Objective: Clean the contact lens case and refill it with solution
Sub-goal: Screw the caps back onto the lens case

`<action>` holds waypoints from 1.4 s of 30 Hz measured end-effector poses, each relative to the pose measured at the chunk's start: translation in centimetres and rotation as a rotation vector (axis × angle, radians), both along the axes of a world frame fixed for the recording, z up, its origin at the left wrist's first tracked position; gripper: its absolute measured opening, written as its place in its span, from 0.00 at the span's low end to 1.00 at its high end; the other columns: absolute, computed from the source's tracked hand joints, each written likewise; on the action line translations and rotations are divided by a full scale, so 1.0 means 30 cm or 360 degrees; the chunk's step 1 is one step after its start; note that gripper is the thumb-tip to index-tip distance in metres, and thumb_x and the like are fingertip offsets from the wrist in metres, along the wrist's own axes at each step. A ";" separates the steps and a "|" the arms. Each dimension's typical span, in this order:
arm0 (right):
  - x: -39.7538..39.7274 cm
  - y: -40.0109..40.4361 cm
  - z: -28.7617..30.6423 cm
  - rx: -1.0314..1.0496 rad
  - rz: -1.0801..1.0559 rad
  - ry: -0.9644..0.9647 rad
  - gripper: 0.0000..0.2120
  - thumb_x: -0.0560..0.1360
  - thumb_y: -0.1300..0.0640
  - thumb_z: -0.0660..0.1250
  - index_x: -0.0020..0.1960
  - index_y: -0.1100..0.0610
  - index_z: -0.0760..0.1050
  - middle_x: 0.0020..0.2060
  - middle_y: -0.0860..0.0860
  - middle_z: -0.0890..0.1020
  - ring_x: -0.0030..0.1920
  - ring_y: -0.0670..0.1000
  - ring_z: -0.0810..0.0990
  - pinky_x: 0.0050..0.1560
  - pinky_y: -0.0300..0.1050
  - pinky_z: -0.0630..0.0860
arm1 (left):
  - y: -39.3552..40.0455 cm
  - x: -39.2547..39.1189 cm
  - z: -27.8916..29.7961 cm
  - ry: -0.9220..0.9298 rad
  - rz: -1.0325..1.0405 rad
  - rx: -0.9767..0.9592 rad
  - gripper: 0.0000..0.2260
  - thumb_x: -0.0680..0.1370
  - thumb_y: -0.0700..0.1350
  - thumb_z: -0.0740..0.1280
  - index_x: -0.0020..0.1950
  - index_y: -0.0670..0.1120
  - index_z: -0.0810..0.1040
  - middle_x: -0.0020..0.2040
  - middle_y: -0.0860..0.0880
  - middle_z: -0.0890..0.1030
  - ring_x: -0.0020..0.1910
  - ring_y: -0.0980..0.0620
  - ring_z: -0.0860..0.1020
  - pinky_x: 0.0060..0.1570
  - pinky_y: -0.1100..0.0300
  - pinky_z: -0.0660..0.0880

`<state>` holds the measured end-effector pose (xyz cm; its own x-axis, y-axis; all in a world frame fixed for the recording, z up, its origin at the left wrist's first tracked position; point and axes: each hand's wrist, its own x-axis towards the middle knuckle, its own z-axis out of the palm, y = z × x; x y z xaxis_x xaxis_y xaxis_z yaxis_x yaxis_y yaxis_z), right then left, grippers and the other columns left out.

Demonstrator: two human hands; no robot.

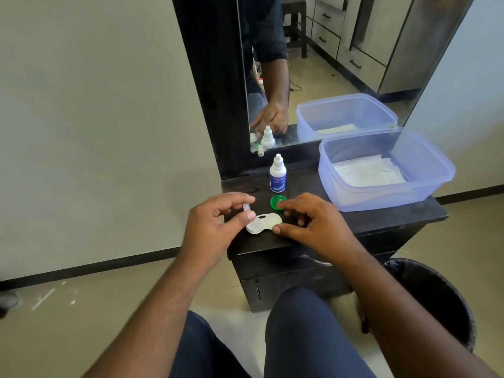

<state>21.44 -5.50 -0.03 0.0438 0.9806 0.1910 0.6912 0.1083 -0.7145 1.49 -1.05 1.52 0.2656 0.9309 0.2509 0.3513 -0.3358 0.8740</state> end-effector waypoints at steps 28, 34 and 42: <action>-0.024 0.000 0.022 -0.0137 -0.0030 -0.0078 0.16 0.71 0.50 0.73 0.58 0.51 0.81 0.49 0.46 0.80 0.48 0.45 0.77 0.53 0.44 0.77 | -0.055 0.050 -0.121 -0.0104 0.0137 0.0045 0.09 0.65 0.37 0.79 0.42 0.45 0.84 0.49 0.57 0.84 0.50 0.64 0.80 0.69 0.44 0.68; -0.021 0.002 0.016 -0.0120 -0.0034 -0.0067 0.16 0.70 0.50 0.73 0.57 0.51 0.81 0.48 0.46 0.81 0.47 0.44 0.77 0.51 0.44 0.78 | -0.054 0.043 -0.129 -0.0102 0.0145 0.0068 0.09 0.65 0.37 0.79 0.42 0.46 0.83 0.48 0.54 0.84 0.49 0.62 0.82 0.74 0.50 0.62; -0.020 0.005 0.009 -0.0131 -0.0009 -0.0066 0.16 0.71 0.50 0.73 0.57 0.51 0.81 0.49 0.45 0.81 0.48 0.44 0.77 0.51 0.41 0.77 | -0.042 0.024 -0.145 -0.0099 0.0072 0.0034 0.09 0.67 0.37 0.78 0.45 0.44 0.85 0.51 0.52 0.85 0.51 0.63 0.82 0.72 0.63 0.62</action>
